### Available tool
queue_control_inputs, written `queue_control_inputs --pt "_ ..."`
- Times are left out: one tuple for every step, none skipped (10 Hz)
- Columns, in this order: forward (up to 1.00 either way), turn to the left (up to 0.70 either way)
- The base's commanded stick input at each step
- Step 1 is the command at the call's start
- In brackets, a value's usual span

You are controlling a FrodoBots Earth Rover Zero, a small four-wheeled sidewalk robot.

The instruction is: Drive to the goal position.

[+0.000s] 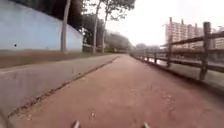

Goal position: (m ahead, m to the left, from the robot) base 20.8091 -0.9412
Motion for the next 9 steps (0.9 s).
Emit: queue_control_inputs --pt "0.70 0.00" --pt "0.70 0.00" --pt "0.70 0.00" --pt "0.70 0.00" --pt "0.70 0.00" --pt "0.70 0.00" --pt "0.70 0.00" --pt "0.70 0.00" --pt "0.70 0.00"
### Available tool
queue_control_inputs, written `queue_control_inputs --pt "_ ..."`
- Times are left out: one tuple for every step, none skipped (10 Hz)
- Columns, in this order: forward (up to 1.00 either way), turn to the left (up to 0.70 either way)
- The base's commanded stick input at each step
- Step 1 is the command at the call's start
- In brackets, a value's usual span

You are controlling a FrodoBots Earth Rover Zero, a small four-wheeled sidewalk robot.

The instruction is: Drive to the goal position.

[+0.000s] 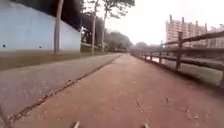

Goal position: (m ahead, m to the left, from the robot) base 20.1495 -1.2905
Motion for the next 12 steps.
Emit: queue_control_inputs --pt "0.70 0.00" --pt "0.70 0.00" --pt "0.70 0.00" --pt "0.70 0.00" --pt "0.70 0.00" --pt "0.70 0.00" --pt "0.70 0.00" --pt "0.70 0.00" --pt "0.70 0.00" --pt "0.70 -0.12" --pt "0.70 -0.27" --pt "0.70 -0.27"
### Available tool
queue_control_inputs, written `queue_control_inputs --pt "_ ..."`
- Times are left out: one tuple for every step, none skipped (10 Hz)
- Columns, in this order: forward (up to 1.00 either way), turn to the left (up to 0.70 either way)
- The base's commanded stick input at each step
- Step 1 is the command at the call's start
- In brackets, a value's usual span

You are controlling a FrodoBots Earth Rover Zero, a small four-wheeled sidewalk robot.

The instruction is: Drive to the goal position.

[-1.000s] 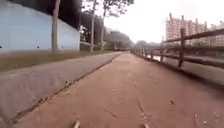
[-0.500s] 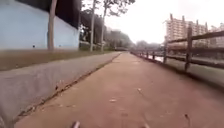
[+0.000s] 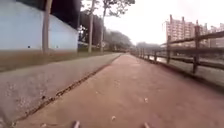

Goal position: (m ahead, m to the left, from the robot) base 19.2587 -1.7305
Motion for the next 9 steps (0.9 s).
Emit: queue_control_inputs --pt "0.70 -0.27" --pt "0.70 -0.16" --pt "0.70 0.00" --pt "0.70 0.00" --pt "0.70 0.00" --pt "0.70 0.00" --pt "0.70 0.00" --pt "0.70 0.00" --pt "0.70 0.00"
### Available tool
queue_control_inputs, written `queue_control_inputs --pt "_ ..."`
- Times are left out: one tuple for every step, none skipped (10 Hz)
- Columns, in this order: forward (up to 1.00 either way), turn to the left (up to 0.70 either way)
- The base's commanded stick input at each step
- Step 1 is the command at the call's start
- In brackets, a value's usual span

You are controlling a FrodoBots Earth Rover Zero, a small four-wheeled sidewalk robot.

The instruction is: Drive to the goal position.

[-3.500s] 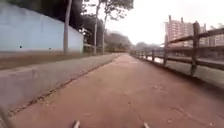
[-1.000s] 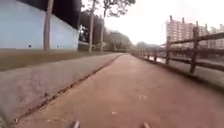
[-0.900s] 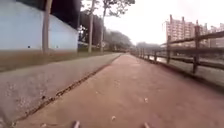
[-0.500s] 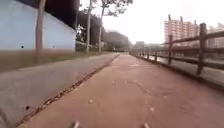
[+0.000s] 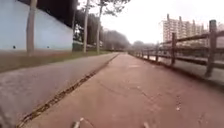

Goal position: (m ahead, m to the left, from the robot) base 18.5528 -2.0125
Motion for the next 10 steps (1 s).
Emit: queue_control_inputs --pt "0.70 0.00" --pt "0.70 0.00" --pt "0.70 0.00" --pt "0.70 -0.01" --pt "0.70 -0.27" --pt "0.70 -0.27" --pt "0.70 -0.24" --pt "0.70 0.00" --pt "0.70 0.00" --pt "0.70 0.00"
